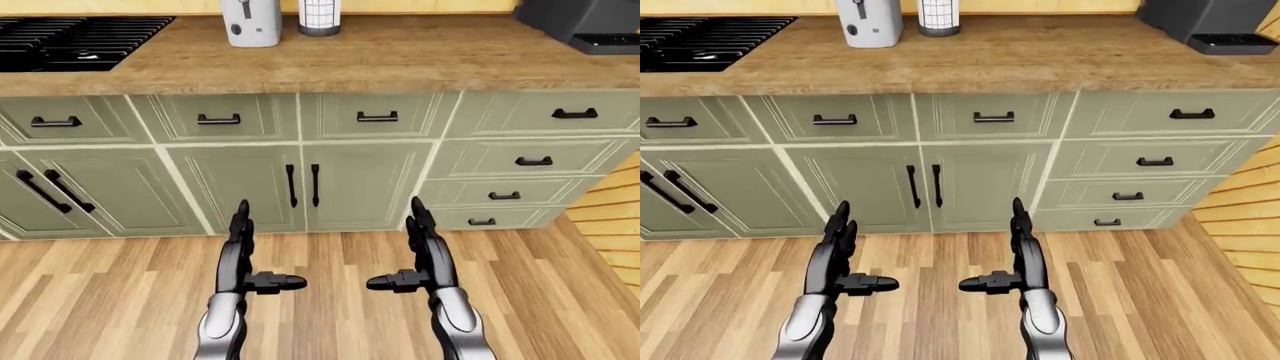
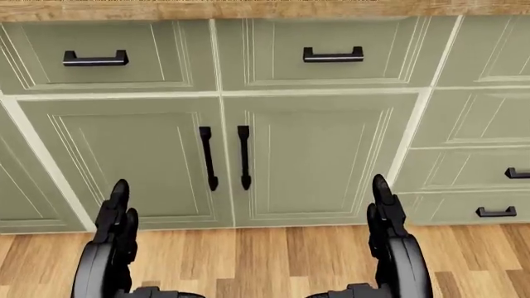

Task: Push down the lever of the toaster to turn it on.

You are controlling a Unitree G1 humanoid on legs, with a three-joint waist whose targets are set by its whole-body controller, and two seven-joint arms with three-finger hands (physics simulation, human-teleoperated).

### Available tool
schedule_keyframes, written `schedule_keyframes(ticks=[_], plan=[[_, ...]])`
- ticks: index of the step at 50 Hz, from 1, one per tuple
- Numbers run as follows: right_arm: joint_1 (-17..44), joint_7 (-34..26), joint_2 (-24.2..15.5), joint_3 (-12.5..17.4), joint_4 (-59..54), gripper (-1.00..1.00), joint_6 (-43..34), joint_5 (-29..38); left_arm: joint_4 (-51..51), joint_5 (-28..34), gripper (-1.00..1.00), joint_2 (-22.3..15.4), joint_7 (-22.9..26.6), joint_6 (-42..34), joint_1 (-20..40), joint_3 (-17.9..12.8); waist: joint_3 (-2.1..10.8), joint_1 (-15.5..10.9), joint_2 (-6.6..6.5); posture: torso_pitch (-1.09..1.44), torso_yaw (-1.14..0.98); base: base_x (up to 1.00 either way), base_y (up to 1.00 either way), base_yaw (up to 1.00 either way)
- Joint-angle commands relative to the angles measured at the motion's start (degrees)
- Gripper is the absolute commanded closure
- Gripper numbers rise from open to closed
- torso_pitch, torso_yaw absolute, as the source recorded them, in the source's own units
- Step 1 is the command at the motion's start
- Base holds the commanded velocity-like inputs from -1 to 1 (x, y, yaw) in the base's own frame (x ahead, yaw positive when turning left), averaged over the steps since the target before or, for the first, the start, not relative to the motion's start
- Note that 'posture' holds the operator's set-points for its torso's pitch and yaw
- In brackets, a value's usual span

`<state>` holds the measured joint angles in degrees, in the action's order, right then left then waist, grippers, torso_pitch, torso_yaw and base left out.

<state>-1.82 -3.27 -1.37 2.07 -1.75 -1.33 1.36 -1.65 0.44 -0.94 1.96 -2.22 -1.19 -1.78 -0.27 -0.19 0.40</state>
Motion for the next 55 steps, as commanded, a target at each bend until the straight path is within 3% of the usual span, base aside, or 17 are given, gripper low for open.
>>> schedule_keyframes(ticks=[1, 2, 6, 8, 10, 11, 14, 23, 27, 29, 33, 39, 42, 43, 45, 51, 55], plan=[[0.99, 0.14, -0.1, 0.12, 2.29, -1.0, 1.63, 0.16, 1.57, -0.09, -1.0, -0.12, 0.1, 2.44, 0.84, -0.09, 1.02, 0.0, -0.01, 0.0, 0.0, 0.0, 0.04, 0.0], [1.08, 0.18, -0.12, 0.23, 2.1, -1.0, 1.72, 0.14, 2.32, -0.02, -1.0, -0.11, 0.06, 1.71, 0.79, 0.0, 1.85, 0.08, -0.32, 0.0, 0.0, 0.0, 0.19, 0.0], [1.13, 0.09, -0.07, 0.23, 1.88, -1.0, 1.84, 0.07, 2.36, -0.11, -1.0, -0.17, 0.13, 1.56, 0.9, -0.12, 0.01, 0.54, -0.19, 0.0, 0.0, 0.0, 0.22, 0.0], [1.83, 0.44, 0.22, -0.09, 0.36, -1.0, 2.59, 0.27, 1.9, -0.24, -1.0, -0.27, 0.33, 2.2, 0.75, -0.31, 0.03, 0.56, -1.59, 0.0, 0.0, 0.0, 0.22, 0.0], [3.56, 1.12, 0.29, -0.06, -2.89, -1.0, 4.02, 0.41, 1.62, -0.25, -1.0, -0.26, 0.41, 2.23, 0.97, -0.3, -0.52, 0.54, -4.28, 0.0, 0.0, 0.0, 0.22, 0.0], [4.27, 1.3, 0.25, 0.0, -3.98, -1.0, 4.32, 0.28, 1.68, -0.34, -1.0, -0.22, 0.42, 2.1, 1.01, -0.31, -0.36, 0.61, -3.02, 0.0, 0.0, 0.0, 0.23, 0.0], [4.98, 1.32, 0.05, -0.06, -4.72, -1.0, 4.32, 0.12, 2.06, -0.34, -1.0, -0.21, 0.28, 1.87, 0.86, -0.36, -0.33, 0.2, -3.27, 0.0, 0.0, 0.0, 0.22, 0.0], [4.02, 0.8, -0.28, 0.17, -4.13, -1.0, 4.68, -0.23, 3.14, -0.18, -1.0, -0.08, 0.32, 1.05, 0.6, 0.0, -0.5, 0.04, 0.08, 0.0, 0.0, 0.0, 0.22, 0.0], [1.71, -0.03, -0.42, 0.18, 0.41, -1.0, 2.49, -0.24, -4.03, -0.65, -1.0, -0.63, 0.6, 6.21, 2.75, -1.2, -0.51, -0.04, 3.44, 0.0, 0.0, 0.0, 0.22, 0.0], [1.35, -0.12, -0.34, 0.33, 1.43, -1.0, 1.84, -0.25, 0.9, -0.33, -1.0, -0.33, 0.22, 2.22, 1.79, -0.42, -0.46, 0.35, 1.52, 0.0, 0.0, 0.0, 0.22, 0.0], [0.87, -0.06, -0.08, -0.02, 2.05, -1.0, 1.64, 0.13, 2.01, -0.5, -1.0, -0.43, 0.41, 1.55, 1.31, -0.57, -0.27, 0.78, 2.51, 0.0, 0.0, 0.0, 0.22, 0.0], [0.94, -0.1, -0.03, 0.02, 1.93, -1.0, 1.57, 0.19, 2.1, -0.39, -1.0, -0.38, 0.46, 1.68, 1.06, -0.56, -1.04, 0.84, -1.32, 0.0, 0.0, 0.0, 0.23, 0.0], [0.79, -0.11, 0.0, -0.05, 1.86, -1.0, 1.7, 0.26, 2.28, -0.37, -1.0, -0.32, 0.44, 1.72, 0.86, -0.52, 0.45, 0.6, -6.76, 0.0, 0.0, 0.0, 0.29, 0.0], [0.79, -0.15, -0.03, -0.01, 1.69, -1.0, 1.87, 0.24, 2.06, -0.38, -1.0, -0.34, 0.45, 1.83, 0.96, -0.56, -0.29, 0.21, -3.51, 0.0, 0.0, 0.0, 0.3, 0.0], [0.81, -0.2, -0.04, -0.01, 1.6, -1.0, 1.92, 0.25, 1.6, -0.35, -1.0, -0.31, 0.46, 2.47, 0.78, -0.56, -0.64, 0.1, -3.55, 0.0, 0.0, 0.0, 0.3, 0.0], [1.05, -0.27, -0.12, 0.19, 1.13, -1.0, 2.09, 0.18, 3.07, -0.19, -1.0, -0.18, 0.27, 1.05, 0.71, -0.26, -1.02, 0.32, -0.1, 0.0, 0.0, 0.0, 0.31, 0.0], [0.84, -0.31, -0.1, 0.1, 2.32, -1.0, 1.12, 0.22, 1.92, -0.14, -1.0, -0.2, 0.32, 2.17, 0.7, -0.3, -0.65, 0.46, 4.19, 0.0, 0.0, 0.0, 0.31, 0.0]])
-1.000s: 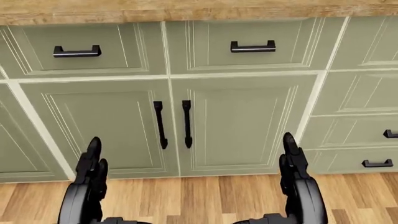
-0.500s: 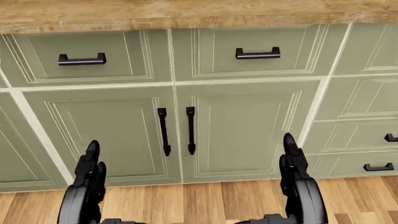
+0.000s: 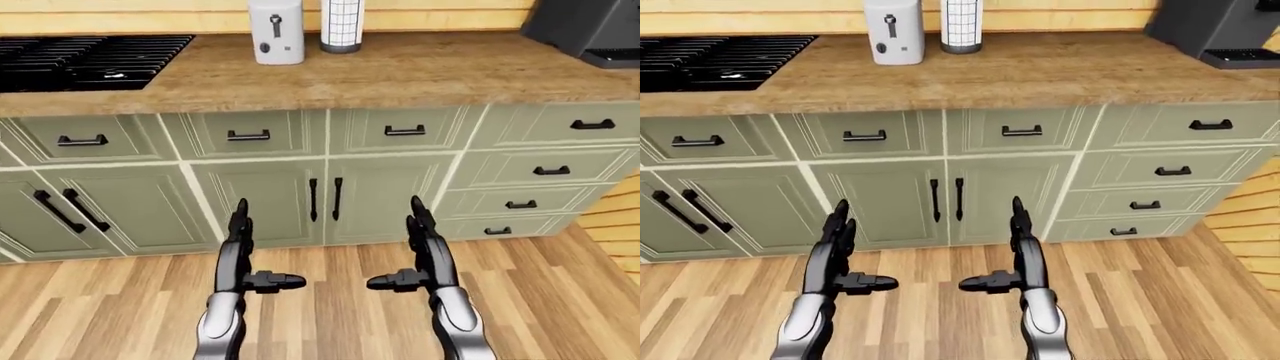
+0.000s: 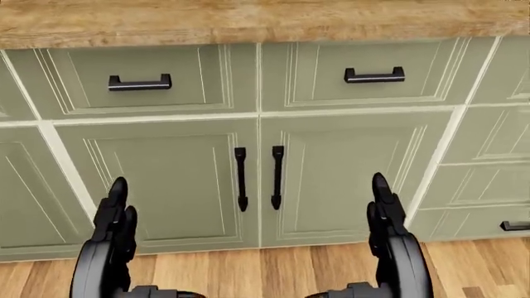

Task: Push down the lever of the toaster to turn it on.

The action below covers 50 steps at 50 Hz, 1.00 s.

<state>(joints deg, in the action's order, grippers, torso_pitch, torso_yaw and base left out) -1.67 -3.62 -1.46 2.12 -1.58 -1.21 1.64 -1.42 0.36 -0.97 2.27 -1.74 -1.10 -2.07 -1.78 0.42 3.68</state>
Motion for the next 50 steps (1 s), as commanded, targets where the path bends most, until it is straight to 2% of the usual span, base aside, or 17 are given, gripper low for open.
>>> schedule_keyframes(ticks=[1, 5, 8, 12, 13, 14, 16, 25, 28, 29, 32, 33, 37, 39, 41, 42, 50], plan=[[0.82, 0.05, -0.02, 0.11, 1.66, -1.0, 1.35, -0.1, 1.4, -0.08, -1.0, -0.18, 0.02, 1.93, 0.67, -0.05, 0.85, 0.16, -0.13, 0.0, 0.0, 0.0, 0.31, 0.0], [0.65, 0.02, 0.0, 0.07, 1.56, -1.0, 1.61, -0.05, 2.48, 0.03, -1.0, -0.15, -0.02, 1.07, 0.43, 0.11, 1.25, 0.53, -0.46, 0.0, 0.0, 0.0, 0.31, 0.0], [0.61, 0.08, 0.06, 0.02, 2.0, -1.0, 1.19, -0.03, 1.99, -0.02, -1.0, -0.19, 0.04, 1.37, 0.63, 0.02, 0.78, 0.37, -1.94, 0.0, 0.0, 0.0, 0.31, 0.0], [0.78, 0.08, 0.03, 0.04, 1.68, -1.0, 1.35, -0.01, 1.87, -0.02, -1.0, -0.23, 0.06, 1.38, 0.72, -0.03, 0.7, 0.52, -6.24, 0.0, 0.0, 0.0, 0.31, 0.0], [0.96, 0.03, -0.02, 0.1, 1.08, -1.0, 1.78, -0.04, 0.76, -0.09, -1.0, -0.27, 0.17, 2.41, 0.8, -0.15, 1.47, 0.42, -8.83, 0.0, 0.0, 0.0, 0.31, 0.0], [1.02, 0.04, -0.02, 0.1, 1.03, -1.0, 1.75, -0.04, 0.78, -0.08, -1.0, -0.27, 0.16, 2.37, 0.81, -0.16, 2.29, 0.52, -9.08, 0.0, 0.0, 0.0, 0.3, 0.0], [0.99, 0.12, 0.03, 0.02, 1.51, -1.0, 1.29, 0.02, 2.31, -0.02, -1.0, -0.21, 0.03, 0.97, 0.68, -0.02, 0.62, -0.02, -7.49, 0.0, 0.0, 0.0, 0.31, 0.0], [0.82, -0.04, 0.08, -0.13, 1.89, -1.0, 1.01, -0.08, 0.68, -0.06, -1.0, -0.28, 0.11, 2.39, 0.92, -0.21, 0.51, -0.2, -2.34, 0.0, 0.0, 0.0, 0.31, 0.0], [1.35, 0.18, 0.18, -0.23, 0.42, -1.0, 1.9, 0.12, 1.65, -0.18, -1.0, -0.37, 0.18, 1.79, 0.59, -0.34, 1.02, -0.09, 1.22, 0.0, 0.0, 0.0, 0.31, 0.0], [1.84, 0.46, 0.33, -0.4, -0.65, -1.0, 2.46, 0.32, 0.81, -0.28, -1.0, -0.48, 0.34, 2.45, 0.77, -0.51, 0.63, 0.59, -0.96, 0.0, 0.0, 0.0, 0.31, 0.0], [4.43, 1.19, 0.3, -0.25, -5.98, -1.0, 5.14, 0.36, 0.37, -0.35, -1.0, -0.52, 0.44, 2.54, 1.07, -0.6, 1.22, 0.57, -0.27, 0.0, 0.0, 0.0, 0.31, 0.0], [0.94, 0.2, -0.09, -0.33, 1.0, -1.0, 1.63, -0.08, 0.92, -0.2, -1.0, -0.37, 0.24, 2.35, 0.75, -0.44, 1.54, 0.49, -0.42, 0.0, 0.0, 0.0, 0.31, 0.0], [0.69, -0.02, -0.05, -0.22, 1.26, -1.0, 1.56, -0.02, 2.7, -0.12, -1.0, -0.26, 0.07, 0.83, 0.5, -0.24, 0.38, 0.31, -2.88, 0.0, 0.0, 0.0, 0.31, 0.0], [0.65, -0.03, -0.03, -0.14, 1.25, -1.0, 1.59, 0.0, 3.58, -0.04, -1.0, -0.19, -0.01, 0.13, 0.33, -0.09, 0.37, 0.48, -5.13, 0.0, 0.0, 0.0, 0.31, 0.0], [0.72, -0.03, -0.01, -0.13, 1.0, -1.0, 1.74, 0.1, 1.98, -0.12, -1.0, -0.25, 0.11, 1.62, 0.42, -0.27, 1.55, 0.29, -9.5, 0.0, 0.0, 0.0, 0.32, 0.0], [0.76, -0.02, 0.01, -0.12, 1.1, -1.0, 1.6, 0.08, 1.97, -0.13, -1.0, -0.26, 0.12, 1.63, 0.4, -0.27, 1.64, -0.03, -7.79, 0.0, 0.0, 0.0, 0.31, 0.0], [0.92, -0.08, -0.02, -0.04, 1.04, -1.0, 1.47, 0.11, 2.26, -0.13, -1.0, -0.23, 0.0, 1.2, 0.57, -0.22, 0.39, -0.3, -3.75, 0.0, 0.0, 0.0, 0.32, 0.0]])
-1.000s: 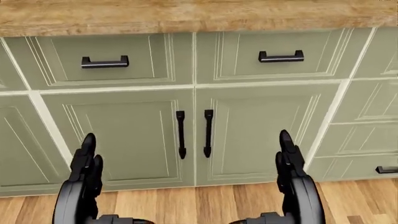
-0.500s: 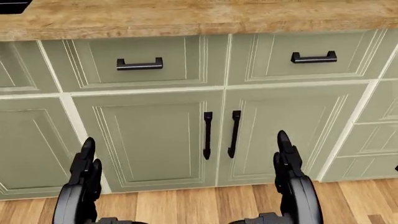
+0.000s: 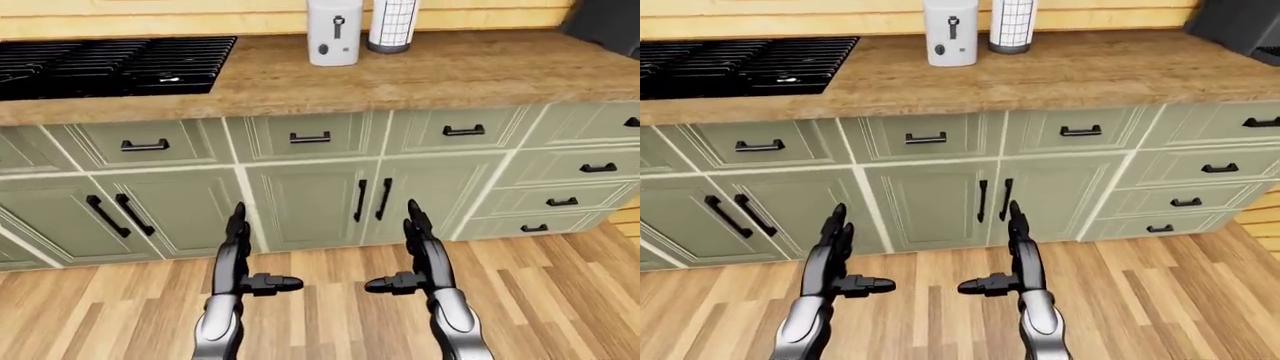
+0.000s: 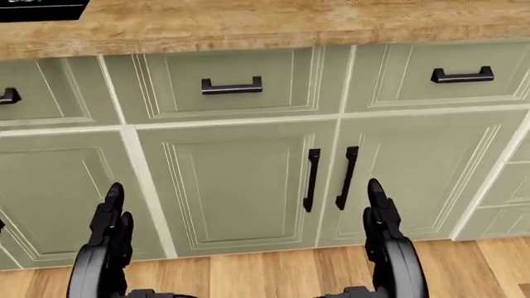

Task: Push down the lever of the toaster to turn it on.

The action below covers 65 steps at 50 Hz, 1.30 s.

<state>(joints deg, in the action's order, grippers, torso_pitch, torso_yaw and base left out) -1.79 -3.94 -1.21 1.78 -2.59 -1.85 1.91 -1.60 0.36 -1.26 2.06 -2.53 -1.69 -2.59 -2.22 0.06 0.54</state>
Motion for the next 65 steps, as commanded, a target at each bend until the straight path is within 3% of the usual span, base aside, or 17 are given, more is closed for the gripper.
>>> schedule_keyframes(ticks=[1, 5, 6, 7, 9, 14, 16, 21, 23, 26, 27, 33, 39, 44, 49, 59, 65], plan=[[1.1, 0.23, -0.27, 0.31, 2.02, -1.0, 2.1, -0.16, 1.7, -0.16, -1.0, 0.02, 0.27, 2.74, 1.16, 0.22, 0.77, 0.11, -0.02, 0.0, 0.0, 0.0, 0.32, 0.0], [1.02, 0.19, -0.26, 0.31, 2.28, -1.0, 2.02, -0.17, 2.08, -0.14, -1.0, 0.04, 0.17, 2.16, 1.35, 0.28, 1.19, 0.38, 3.7, 0.0, 0.0, 0.0, 0.31, 0.0], [1.05, 0.16, -0.35, 0.18, 1.78, -1.0, 2.61, 0.21, 2.81, -0.11, -1.0, 0.07, 0.14, 1.64, 1.14, 0.37, 1.63, 0.22, 3.57, 0.0, 0.0, 0.0, 0.22, 0.0], [1.21, 0.0, -0.16, 0.44, 1.25, -1.0, 3.31, -0.57, 3.22, -0.09, -1.0, 0.09, 0.13, 1.37, 1.0, 0.41, 0.12, 0.63, 1.9, 0.0, 0.0, 0.0, 0.0, 0.0], [1.15, -0.04, -0.12, 0.4, 1.25, -1.0, 2.75, -0.69, 1.88, -0.16, -1.0, 0.01, 0.21, 2.4, 1.31, 0.23, 1.18, 0.39, 0.35, 0.0, 0.0, 0.0, 0.0, 0.0], [0.88, -0.3, -0.25, 0.1, 1.78, -1.0, 2.65, -0.28, 1.58, -0.18, -1.0, -0.04, 0.24, 2.54, 1.48, 0.16, 2.7, -0.85, -0.43, 0.0, 0.0, 0.0, 0.0, 0.14], [1.0, -0.27, -0.3, 0.18, 1.75, -1.0, 2.71, -0.22, 1.59, -0.2, -1.0, -0.05, 0.28, 2.62, 1.39, 0.14, 0.83, -0.84, -0.44, 0.0, 0.0, 0.0, 0.0, 1.0], [0.94, 0.03, -0.26, 0.5, 1.49, -1.0, 3.52, -0.38, 1.78, -0.18, -1.0, 0.0, 0.24, 2.52, 1.32, 0.2, 1.4, -0.14, -0.46, 0.0, 0.0, 0.0, 0.0, 0.71], [0.9, 0.18, -0.26, 0.53, 1.92, -1.0, 3.25, -0.38, 1.92, -0.2, -1.0, -0.01, 0.23, 2.37, 1.33, 0.19, 0.55, -0.97, 0.17, 0.0, 0.0, 0.0, 0.0, 0.0], [0.94, 0.33, -0.29, 0.57, 1.58, -1.0, 3.57, -0.25, 1.8, -0.21, -1.0, -0.01, 0.24, 2.53, 1.29, 0.19, 1.27, -1.68, 2.5, 0.0, 0.0, 0.0, 0.0, 0.0], [0.89, 0.49, -0.28, 0.69, 1.55, -1.0, 3.48, -0.31, 2.59, -0.17, -1.0, 0.05, 0.17, 1.93, 1.1, 0.28, 0.94, -1.46, 1.22, 0.0, 0.0, 0.0, 0.0, 0.0], [1.81, 1.97, -0.63, 1.16, -0.32, -1.0, 3.68, 0.84, 2.75, -0.28, -1.0, 0.1, 0.07, 1.88, 1.05, 0.27, 1.97, -0.24, -0.75, 0.0, 0.0, 0.0, 0.0, 0.0], [1.67, 3.33, -0.43, 0.45, 1.79, -1.0, 2.02, 3.05, 4.69, -3.6, -1.0, 0.28, -0.26, -1.9, 2.39, -0.59, 2.49, -0.1, -0.53, 0.0, 0.0, 0.0, 0.0, 0.0], [4.59, 3.83, -0.28, -0.59, 11.66, -1.0, -9.96, 4.86, 8.01, -4.75, -1.0, -1.51, -1.7, -10.24, 8.76, -2.26, 3.03, -0.27, -0.32, 0.0, 0.0, 0.0, 0.0, 0.0], [12.59, 2.14, -0.88, 0.73, 20.3, -1.0, -25.64, 2.67, 15.91, -7.5, -1.0, -3.79, -3.15, -26.04, 17.87, -4.18, 3.56, -0.25, -0.29, 0.0, 0.0, 0.0, 0.0, 0.0], [38.14, 1.83, -6.76, 4.94, 29.04, -1.0, -59.23, 1.27, 15.34, -13.48, -1.0, -12.36, -7.52, -48.54, 42.42, -8.43, 3.29, -0.38, -0.58, 0.0, 0.0, 0.0, 0.0, 0.0], [55.48, 1.37, -13.88, 6.65, 24.73, -1.0, -69.02, -0.03, 7.57, -15.53, -1.0, -17.03, -9.99, -52.35, 56.96, -8.85, 2.2, -0.36, -0.58, 0.0, 0.0, 0.0, 0.0, 0.0]])
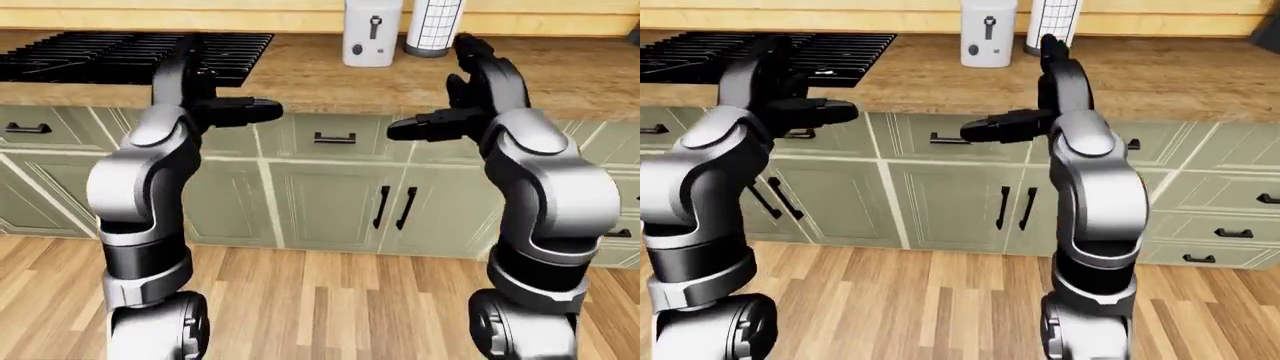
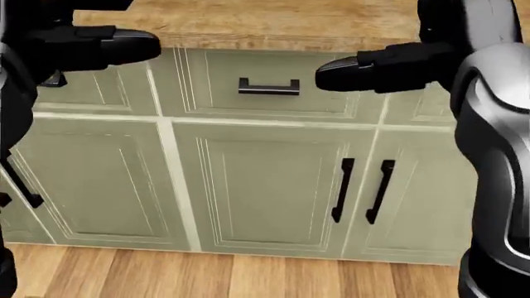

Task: Push down the lever of the toaster to turn it on.

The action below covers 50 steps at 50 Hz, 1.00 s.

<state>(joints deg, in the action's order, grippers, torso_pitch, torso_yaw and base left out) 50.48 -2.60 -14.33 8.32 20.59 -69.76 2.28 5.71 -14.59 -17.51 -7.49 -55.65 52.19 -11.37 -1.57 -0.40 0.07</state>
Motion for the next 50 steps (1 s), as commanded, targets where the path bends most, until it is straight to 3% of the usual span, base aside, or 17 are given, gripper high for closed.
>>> schedule_keyframes(ticks=[1, 4, 5, 10, 13, 14, 17, 23, 27, 28, 30, 37, 41, 42, 44, 47, 50], plan=[[5.69, 0.16, -1.54, 0.23, 0.46, -1.0, -2.03, -0.56, -2.03, -0.53, -1.0, -1.45, -0.21, 1.28, 5.1, 0.32, 1.3, 0.06, -0.11, 0.0, 0.0, 0.0, 0.0, 0.0], [10.84, 0.77, -2.79, 0.79, -2.27, -1.0, -3.69, -1.24, -8.05, -0.48, -1.0, -2.85, 0.28, 2.29, 10.75, 0.77, 0.87, 0.02, -0.17, 0.0, 0.0, 0.0, 0.0, 0.0], [13.07, 0.76, -3.59, 0.75, -3.6, -1.0, -3.88, -1.47, -10.07, -0.39, -1.0, -3.26, 0.53, 3.01, 12.28, 0.86, 2.38, 0.12, -0.48, 0.0, 0.0, 0.12, 0.0, 0.0], [17.01, 0.02, -6.64, 0.77, -6.66, -1.0, -4.5, -2.17, -13.67, -0.62, -1.0, -3.82, 1.21, 3.9, 15.25, 1.22, -0.63, 0.25, 0.5, 0.0, 0.0, 0.29, 0.0, 0.0], [18.18, -0.01, -7.24, 1.32, -7.38, -1.0, -4.67, -2.75, -15.11, -0.4, -1.0, -4.32, 1.46, 3.8, 17.09, 1.45, -0.61, -0.01, 2.82, 0.0, 0.0, 0.3, 0.0, 0.0], [18.81, 0.02, -7.45, 1.28, -7.55, -1.0, -4.93, -2.89, -15.23, -0.49, -1.0, -4.31, 1.46, 3.43, 17.64, 1.45, -0.38, 0.12, 1.74, 0.0, 0.0, 0.31, 0.0, 0.0], [18.92, 0.1, -7.52, 1.03, -7.52, -1.0, -4.99, -3.28, -16.52, -0.44, -1.0, -4.59, 1.56, 3.66, 18.99, 1.43, -0.13, -0.2, 2.6, 0.0, 0.0, 0.31, 0.0, 0.0], [19.37, 0.25, -7.65, 0.87, -7.61, -1.0, -5.14, -3.78, -17.03, -0.14, -1.0, -4.88, 1.67, 3.47, 20.2, 1.59, -0.65, 0.18, 0.12, 0.0, 0.0, 0.33, 0.0, 0.0], [19.64, 0.09, -7.76, 0.45, -7.78, -1.0, -5.14, -3.84, -17.59, -0.07, -1.0, -4.86, 1.64, 3.79, 20.35, 1.48, 0.5, 1.18, -4.84, 0.0, 0.0, 0.33, 0.0, 0.0], [19.51, 0.07, -7.78, 0.37, -8.0, -1.0, -4.82, -3.76, -17.37, -0.1, -1.0, -4.88, 1.58, 3.73, 20.23, 1.43, 0.35, 0.95, -3.9, 0.0, 0.0, 0.34, 0.0, 0.0], [19.29, 0.07, -7.57, 0.17, -7.68, -1.0, -4.94, -3.66, -17.39, -0.17, -1.0, -4.94, 1.49, 3.75, 20.2, 1.31, -0.44, 1.12, -4.52, 0.0, 0.0, 0.33, 0.0, 0.0], [19.65, -0.46, -7.58, -0.26, -7.33, -1.0, -5.89, -3.11, -17.08, -0.51, -1.0, -5.09, 1.27, 3.95, 19.67, 1.07, -0.35, -0.09, -1.08, 0.0, 0.0, 0.34, 0.0, 0.0], [20.42, -0.68, -7.38, -0.42, -7.79, -1.0, -6.07, -2.8, -17.82, -0.61, -1.0, -5.24, 1.16, 4.13, 20.36, 1.13, 0.85, -0.85, 3.59, 0.0, 0.0, 0.29, 0.0, 0.0], [20.55, -0.76, -7.34, -0.48, -7.87, -1.0, -6.02, -2.73, -17.8, -0.66, -1.0, -5.21, 1.08, 4.03, 20.48, 1.15, 1.09, -0.66, 2.57, 0.0, 0.0, 0.22, 0.0, 0.0], [20.42, -0.9, -7.19, -0.41, -7.86, -1.0, -5.82, -2.64, -18.25, -0.72, -1.0, -5.08, 1.07, 4.58, 20.44, 1.15, -0.05, -0.71, 3.88, 0.0, 0.0, 0.2, 0.0, 0.0], [20.03, -1.12, -7.16, -0.47, -7.52, -1.0, -6.03, -2.46, -18.49, -0.82, -1.0, -5.05, 0.92, 4.6, 20.56, 1.21, 0.89, -0.26, 2.54, 0.0, 0.0, 0.11, 0.0, 0.0], [19.88, -1.4, -7.25, -0.7, -7.85, -1.0, -5.7, -2.19, -18.61, -0.9, -1.0, -4.92, 0.7, 4.58, 20.66, 1.27, -1.74, 0.02, 1.84, 0.0, 0.0, 0.02, 0.0, 0.0]])
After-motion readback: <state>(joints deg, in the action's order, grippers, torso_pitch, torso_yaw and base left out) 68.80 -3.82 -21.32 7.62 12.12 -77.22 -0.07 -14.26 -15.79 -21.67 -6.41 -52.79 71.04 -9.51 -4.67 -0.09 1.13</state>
